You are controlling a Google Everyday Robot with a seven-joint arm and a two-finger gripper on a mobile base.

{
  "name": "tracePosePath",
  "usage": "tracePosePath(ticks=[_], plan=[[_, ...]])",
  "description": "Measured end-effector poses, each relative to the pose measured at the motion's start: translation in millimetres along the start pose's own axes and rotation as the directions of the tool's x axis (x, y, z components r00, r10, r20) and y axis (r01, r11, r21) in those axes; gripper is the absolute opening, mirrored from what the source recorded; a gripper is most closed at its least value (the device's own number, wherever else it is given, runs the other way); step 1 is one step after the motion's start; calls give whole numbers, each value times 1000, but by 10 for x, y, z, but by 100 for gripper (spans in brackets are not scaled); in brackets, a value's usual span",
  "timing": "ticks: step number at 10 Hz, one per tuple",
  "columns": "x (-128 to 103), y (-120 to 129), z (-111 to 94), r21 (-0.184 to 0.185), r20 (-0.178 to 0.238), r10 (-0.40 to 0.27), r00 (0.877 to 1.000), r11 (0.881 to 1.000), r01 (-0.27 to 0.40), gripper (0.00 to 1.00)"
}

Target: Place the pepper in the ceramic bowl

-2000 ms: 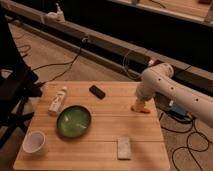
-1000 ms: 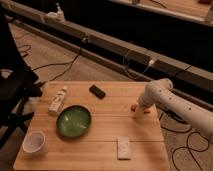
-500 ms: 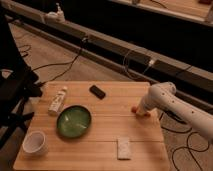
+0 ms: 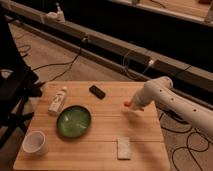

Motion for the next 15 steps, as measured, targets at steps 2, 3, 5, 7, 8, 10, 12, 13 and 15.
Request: tracePosePath(ticks=[2,3,5,7,8,10,12,13,15], plan=[[-672,260,-90,-37,110,-93,990,995,98,3],[-1046,436,-128,-64,179,-134,975,987,148,3],[-1789,861,-248,-143,353,-181,918,959,245,3],[-2281,1278,-392,-221,491,-212,845,908,357,3],[-2347,1350,-419,-233,513,-215,831,897,376,3],[-2359,1365,-432,-236,519,-215,827,894,380,3],[-2274,1316,-350,-235,490,-227,842,895,378,3],[-2253,1259,-225,-226,461,-238,855,900,373,3],[-2359,1189,28,-191,415,-279,866,904,382,3]])
